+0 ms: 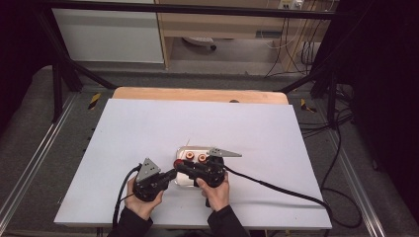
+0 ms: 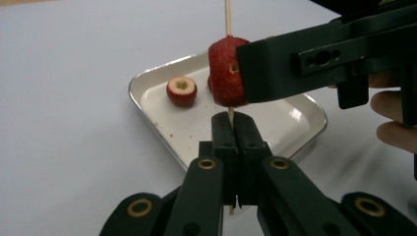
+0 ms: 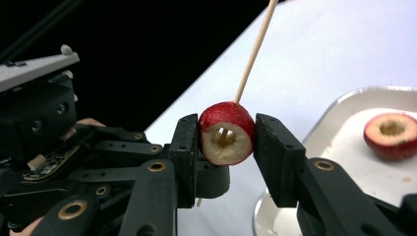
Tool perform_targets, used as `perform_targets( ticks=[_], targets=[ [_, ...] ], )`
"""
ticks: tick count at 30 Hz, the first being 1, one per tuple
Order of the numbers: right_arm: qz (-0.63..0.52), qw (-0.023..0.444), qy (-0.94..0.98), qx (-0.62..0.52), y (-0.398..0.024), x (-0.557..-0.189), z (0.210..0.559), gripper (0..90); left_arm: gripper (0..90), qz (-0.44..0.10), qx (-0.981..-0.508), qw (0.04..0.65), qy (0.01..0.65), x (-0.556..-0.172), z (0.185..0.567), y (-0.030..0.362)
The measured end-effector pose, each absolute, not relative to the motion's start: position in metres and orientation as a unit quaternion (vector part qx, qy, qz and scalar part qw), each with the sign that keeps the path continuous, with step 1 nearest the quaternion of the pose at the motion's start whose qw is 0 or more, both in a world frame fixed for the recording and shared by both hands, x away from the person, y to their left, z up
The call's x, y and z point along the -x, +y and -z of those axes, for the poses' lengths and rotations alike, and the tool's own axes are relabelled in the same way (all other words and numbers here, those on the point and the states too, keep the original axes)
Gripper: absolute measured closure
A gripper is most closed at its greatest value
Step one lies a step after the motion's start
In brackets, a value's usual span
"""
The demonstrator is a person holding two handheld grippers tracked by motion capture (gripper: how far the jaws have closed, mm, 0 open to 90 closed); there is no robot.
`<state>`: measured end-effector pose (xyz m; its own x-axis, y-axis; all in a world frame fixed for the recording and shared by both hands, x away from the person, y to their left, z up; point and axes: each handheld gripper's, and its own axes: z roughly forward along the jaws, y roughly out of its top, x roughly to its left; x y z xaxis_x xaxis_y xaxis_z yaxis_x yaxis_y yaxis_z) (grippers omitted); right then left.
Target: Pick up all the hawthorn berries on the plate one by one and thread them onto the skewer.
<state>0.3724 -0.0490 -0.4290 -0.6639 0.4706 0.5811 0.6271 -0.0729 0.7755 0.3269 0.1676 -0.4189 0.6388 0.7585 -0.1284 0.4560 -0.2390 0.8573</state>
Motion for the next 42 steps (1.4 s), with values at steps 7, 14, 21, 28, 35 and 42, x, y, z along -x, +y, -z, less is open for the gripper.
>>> perform_targets(
  ticks=[7,14,21,28,35,42],
  targets=[
    [0.613,0.018,-0.674,0.413,-0.053,-0.370,0.423,39.3,88.9,-0.158,-0.768,0.477,0.397,-0.329,0.418,0.177],
    [0.573,-0.036,-0.710,0.408,-0.075,-0.376,0.412,13.6,88.7,-0.153,-0.782,0.466,0.384,-0.331,0.419,0.181],
    [0.481,-0.069,-0.788,0.379,-0.088,-0.385,0.408,7.4,88.6,-0.152,-0.791,0.458,0.376,-0.329,0.420,0.185],
    [0.447,-0.084,-0.808,0.374,-0.093,-0.397,0.395,8.3,88.5,-0.154,-0.792,0.455,0.378,-0.329,0.422,0.193],
    [0.381,-0.092,-0.845,0.363,-0.081,-0.419,0.386,13.7,88.4,-0.154,-0.790,0.453,0.382,-0.329,0.422,0.199],
    [0.295,-0.085,-0.885,0.350,-0.069,-0.443,0.388,21.1,88.4,-0.154,-0.793,0.448,0.382,-0.331,0.425,0.200]
  ],
)
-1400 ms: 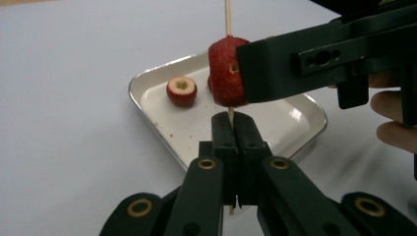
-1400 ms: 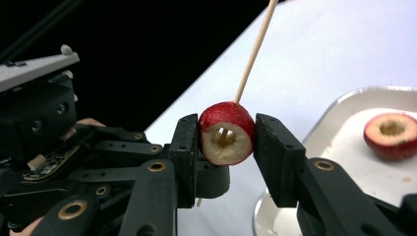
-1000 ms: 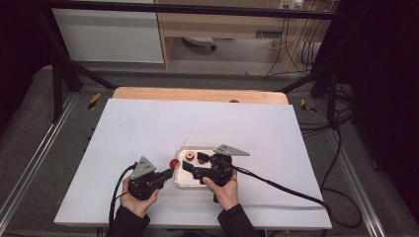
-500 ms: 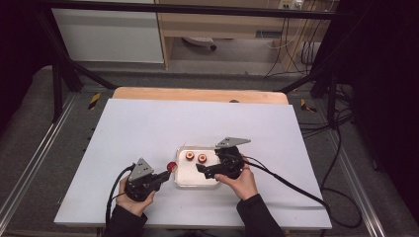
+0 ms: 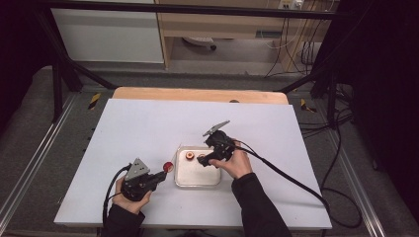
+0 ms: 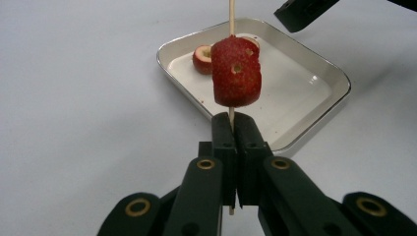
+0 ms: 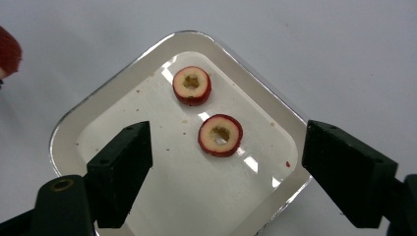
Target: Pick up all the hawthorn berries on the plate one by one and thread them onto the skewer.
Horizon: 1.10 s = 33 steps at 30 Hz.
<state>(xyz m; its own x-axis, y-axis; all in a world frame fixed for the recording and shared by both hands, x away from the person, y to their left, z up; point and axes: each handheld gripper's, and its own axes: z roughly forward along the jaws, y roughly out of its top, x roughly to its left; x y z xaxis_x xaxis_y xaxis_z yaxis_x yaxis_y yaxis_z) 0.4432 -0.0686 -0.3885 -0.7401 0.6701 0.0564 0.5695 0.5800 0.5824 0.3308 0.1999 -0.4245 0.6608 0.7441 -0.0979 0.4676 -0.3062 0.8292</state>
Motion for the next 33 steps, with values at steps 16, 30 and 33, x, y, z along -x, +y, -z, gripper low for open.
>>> perform_targets(
  ticks=[16,30,33],
  targets=[
    [-0.213,0.032,0.905,-0.366,-0.047,-0.476,0.413,44.6,88.4,-0.161,-0.795,0.441,0.383,-0.332,0.425,0.200],
    [-0.207,0.005,0.893,-0.399,-0.046,-0.479,0.416,59.0,88.4,-0.156,-0.798,0.439,0.382,-0.332,0.426,0.199],
    [-0.209,-0.002,0.890,-0.406,-0.046,-0.478,0.416,59.3,88.4,-0.157,-0.798,0.439,0.382,-0.332,0.426,0.199]
  ],
)
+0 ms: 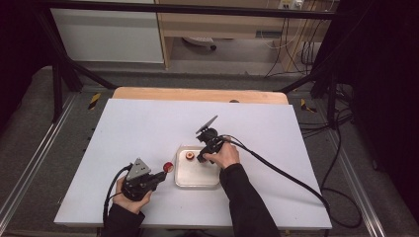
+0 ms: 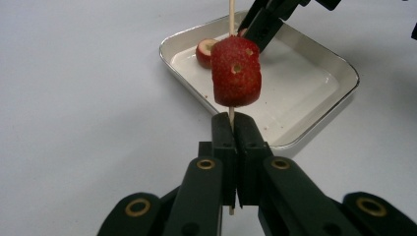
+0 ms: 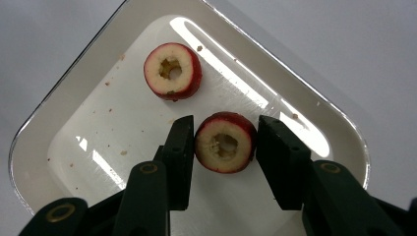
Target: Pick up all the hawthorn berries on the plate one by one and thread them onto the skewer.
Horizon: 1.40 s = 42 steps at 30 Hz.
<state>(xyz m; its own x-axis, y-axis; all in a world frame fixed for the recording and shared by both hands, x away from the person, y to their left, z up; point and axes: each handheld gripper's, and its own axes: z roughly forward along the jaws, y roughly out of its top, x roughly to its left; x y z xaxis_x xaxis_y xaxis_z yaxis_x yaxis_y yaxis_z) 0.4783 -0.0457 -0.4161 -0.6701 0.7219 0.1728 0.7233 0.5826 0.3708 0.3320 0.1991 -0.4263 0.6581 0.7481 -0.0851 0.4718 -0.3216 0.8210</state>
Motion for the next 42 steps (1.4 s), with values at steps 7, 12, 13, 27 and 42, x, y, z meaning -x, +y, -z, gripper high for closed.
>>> perform_targets(
  ticks=[7,12,13,27,42],
  targets=[
    [0.252,-0.006,-0.876,0.410,-0.052,-0.467,0.397,59.6,88.4,-0.162,-0.798,0.439,0.380,-0.331,0.425,0.199],
    [0.324,-0.003,-0.852,0.411,-0.061,-0.449,0.382,59.7,88.4,-0.164,-0.798,0.440,0.379,-0.329,0.425,0.197],
    [0.340,-0.005,-0.847,0.410,-0.064,-0.445,0.380,59.7,88.4,-0.165,-0.797,0.441,0.379,-0.329,0.425,0.196],
    [0.554,-0.007,-0.712,0.431,-0.085,-0.410,0.396,59.7,88.3,-0.157,-0.779,0.460,0.397,-0.324,0.424,0.193],
    [0.680,-0.027,-0.591,0.433,-0.087,-0.399,0.395,59.8,88.3,-0.147,-0.761,0.481,0.410,-0.318,0.419,0.189]
  ],
)
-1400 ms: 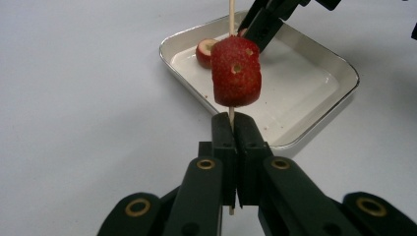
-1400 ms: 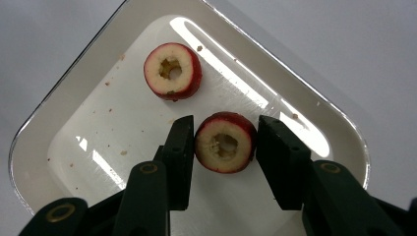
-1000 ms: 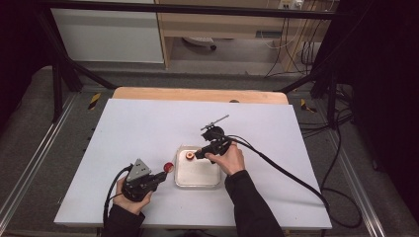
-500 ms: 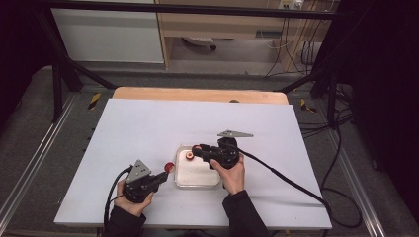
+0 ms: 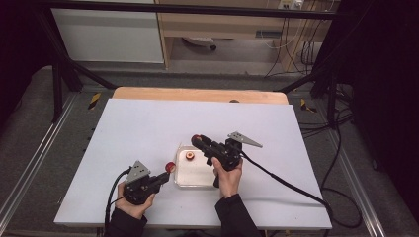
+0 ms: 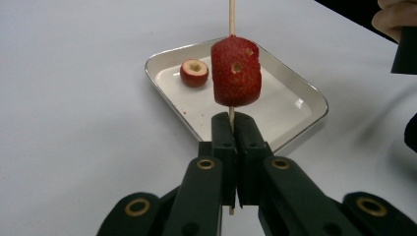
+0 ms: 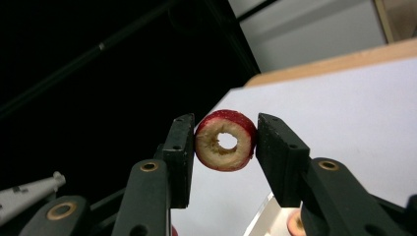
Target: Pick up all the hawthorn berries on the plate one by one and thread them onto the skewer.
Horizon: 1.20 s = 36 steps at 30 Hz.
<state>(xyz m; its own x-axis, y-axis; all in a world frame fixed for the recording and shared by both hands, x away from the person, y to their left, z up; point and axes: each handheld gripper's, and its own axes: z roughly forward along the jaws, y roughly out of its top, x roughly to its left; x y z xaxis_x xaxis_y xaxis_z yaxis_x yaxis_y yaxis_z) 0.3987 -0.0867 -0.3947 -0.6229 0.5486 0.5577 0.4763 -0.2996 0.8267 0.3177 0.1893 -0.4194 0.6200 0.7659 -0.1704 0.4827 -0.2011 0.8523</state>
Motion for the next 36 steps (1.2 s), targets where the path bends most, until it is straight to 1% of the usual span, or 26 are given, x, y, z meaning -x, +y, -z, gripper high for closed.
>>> perform_targets(
  ticks=[8,16,23,36],
  targets=[
    [-0.727,0.050,0.540,-0.421,-0.083,-0.394,0.395,60.0,88.3,-0.139,-0.761,0.491,0.401,-0.314,0.415,0.182],
    [-0.754,0.059,0.512,-0.408,-0.080,-0.391,0.399,60.0,88.3,-0.126,-0.758,0.501,0.397,-0.313,0.411,0.173],
    [-0.766,0.055,0.506,-0.392,-0.078,-0.390,0.402,60.0,88.3,-0.114,-0.757,0.512,0.390,-0.312,0.408,0.170],
    [-0.768,0.047,0.517,-0.375,-0.078,-0.389,0.404,60.1,88.4,-0.109,-0.756,0.515,0.390,-0.312,0.408,0.170]
  ],
)
